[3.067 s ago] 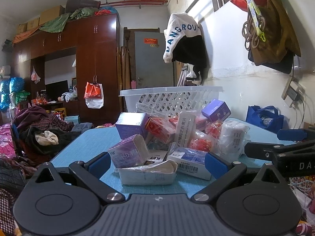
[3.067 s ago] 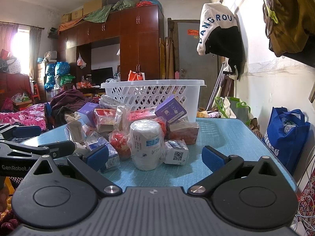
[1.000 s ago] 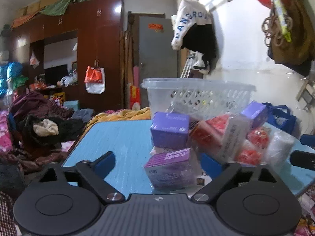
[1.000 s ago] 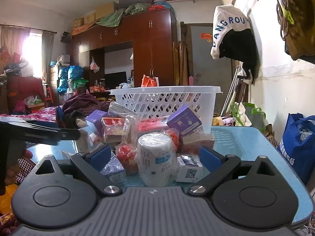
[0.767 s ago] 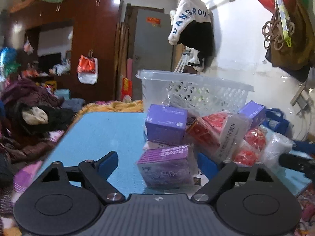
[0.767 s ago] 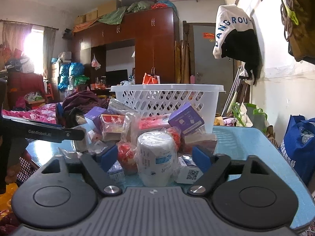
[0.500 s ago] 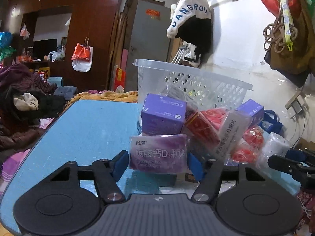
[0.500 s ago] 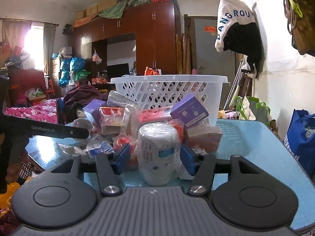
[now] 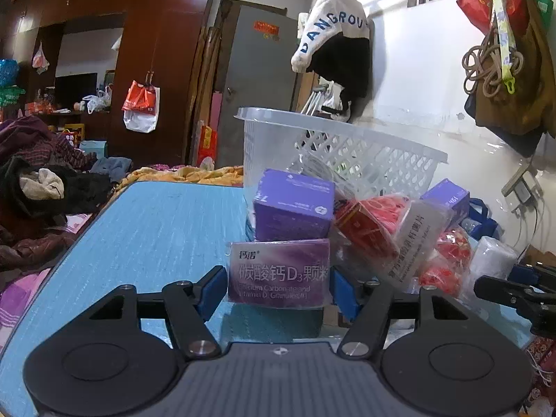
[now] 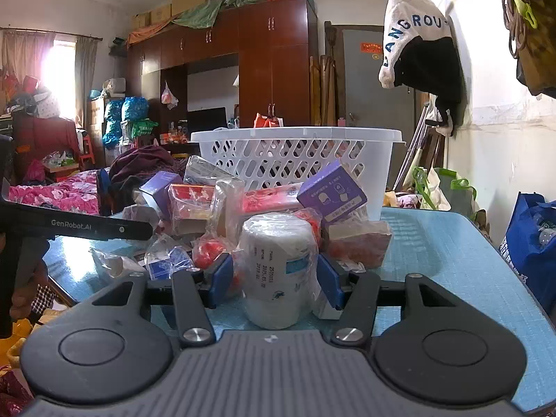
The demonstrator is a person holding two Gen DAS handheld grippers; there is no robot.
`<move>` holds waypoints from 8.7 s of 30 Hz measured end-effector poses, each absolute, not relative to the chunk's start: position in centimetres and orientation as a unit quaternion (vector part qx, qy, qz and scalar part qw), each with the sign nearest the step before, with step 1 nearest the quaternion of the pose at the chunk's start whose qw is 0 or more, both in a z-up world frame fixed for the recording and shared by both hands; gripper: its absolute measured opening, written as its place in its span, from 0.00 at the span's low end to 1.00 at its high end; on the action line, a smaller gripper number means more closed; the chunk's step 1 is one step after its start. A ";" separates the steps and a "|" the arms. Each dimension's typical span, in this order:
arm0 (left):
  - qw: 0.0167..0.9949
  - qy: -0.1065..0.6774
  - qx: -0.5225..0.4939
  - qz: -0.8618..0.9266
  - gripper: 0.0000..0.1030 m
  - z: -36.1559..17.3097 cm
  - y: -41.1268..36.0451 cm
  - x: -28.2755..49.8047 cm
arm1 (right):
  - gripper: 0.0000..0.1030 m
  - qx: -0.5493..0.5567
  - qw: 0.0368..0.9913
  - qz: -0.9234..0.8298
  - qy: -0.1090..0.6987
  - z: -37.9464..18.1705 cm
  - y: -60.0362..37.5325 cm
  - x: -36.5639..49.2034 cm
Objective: Organize objects
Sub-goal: 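Grasp the purple calcium box with the left tool while the right tool grasps the white roll, then carry both held items over the white basket and open both tools, then grasp a small purple box with the left tool while the right tool grasps another purple box, then lift both purple boxes into the white basket and open both tools, then grasp a clear plastic packet with the left tool while the right tool grasps a white QR-code box, then carry both items into the white basket and open both tools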
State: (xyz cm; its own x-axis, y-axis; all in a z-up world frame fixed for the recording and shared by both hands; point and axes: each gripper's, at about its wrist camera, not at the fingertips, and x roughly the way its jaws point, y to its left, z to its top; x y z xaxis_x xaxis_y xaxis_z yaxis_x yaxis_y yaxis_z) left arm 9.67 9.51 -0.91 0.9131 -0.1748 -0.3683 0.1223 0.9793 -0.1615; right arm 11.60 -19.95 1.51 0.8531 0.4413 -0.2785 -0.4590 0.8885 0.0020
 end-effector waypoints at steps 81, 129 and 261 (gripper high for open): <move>0.990 0.119 -0.038 -0.060 0.99 2.0 10.5 12.2 | 0.71 0.004 0.969 0.199 0.147 4.4 -21.6 20.8; 0.993 0.096 -0.016 -0.072 0.56 2.1 9.3 11.6 | 0.53 0.029 0.976 0.199 0.087 3.5 -22.7 18.9; 0.993 0.054 -0.036 -0.103 0.39 8.8 9.2 11.5 | 0.43 -0.038 0.974 0.222 0.021 10.8 -22.2 18.0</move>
State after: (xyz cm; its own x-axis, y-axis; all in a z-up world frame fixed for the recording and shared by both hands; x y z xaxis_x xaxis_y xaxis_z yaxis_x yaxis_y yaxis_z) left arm 11.50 9.22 8.77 0.9731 -0.2076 -0.1000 0.1997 0.9763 -0.0834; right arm 17.99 -22.23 10.78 0.9002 0.4316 -0.0580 -0.4348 0.8982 -0.0647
